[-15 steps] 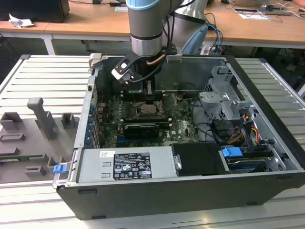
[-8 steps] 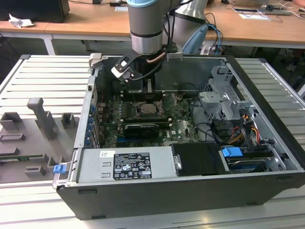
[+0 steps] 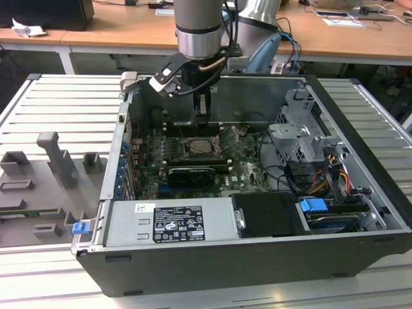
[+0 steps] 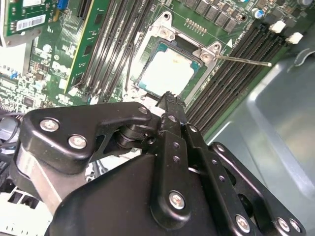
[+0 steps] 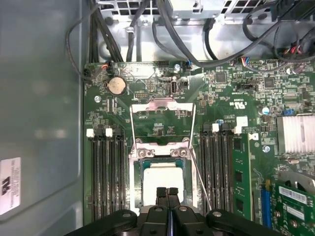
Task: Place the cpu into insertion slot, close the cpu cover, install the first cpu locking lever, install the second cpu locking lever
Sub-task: 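Close the cpu cover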
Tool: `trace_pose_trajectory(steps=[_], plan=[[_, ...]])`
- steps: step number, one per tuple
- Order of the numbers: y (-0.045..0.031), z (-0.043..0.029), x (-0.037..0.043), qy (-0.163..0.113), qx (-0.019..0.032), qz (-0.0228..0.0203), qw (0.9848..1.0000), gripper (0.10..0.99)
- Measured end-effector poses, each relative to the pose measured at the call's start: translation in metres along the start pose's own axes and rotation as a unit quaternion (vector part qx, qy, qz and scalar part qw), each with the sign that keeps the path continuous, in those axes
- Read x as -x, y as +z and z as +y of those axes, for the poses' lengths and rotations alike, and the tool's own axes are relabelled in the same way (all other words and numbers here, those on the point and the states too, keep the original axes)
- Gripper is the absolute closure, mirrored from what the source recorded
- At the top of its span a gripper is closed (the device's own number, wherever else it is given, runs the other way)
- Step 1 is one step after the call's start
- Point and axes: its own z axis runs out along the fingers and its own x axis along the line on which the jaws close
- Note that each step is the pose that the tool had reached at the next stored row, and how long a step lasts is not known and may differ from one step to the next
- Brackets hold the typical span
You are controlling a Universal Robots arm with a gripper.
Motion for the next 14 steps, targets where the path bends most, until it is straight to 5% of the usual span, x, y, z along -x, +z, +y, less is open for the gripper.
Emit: trace_pose_trajectory(steps=[5,10,14], plan=[[-0.0035,0.0028,-0.0001,0.0,0.0,0.0,1.0,0.98],[-0.0022,0.0162,-0.0006,0.0,0.0,0.0,1.0,0.98],[0.0001,0.0414,-0.0015,0.0,-0.0027,0.0,1.0,0.98]])
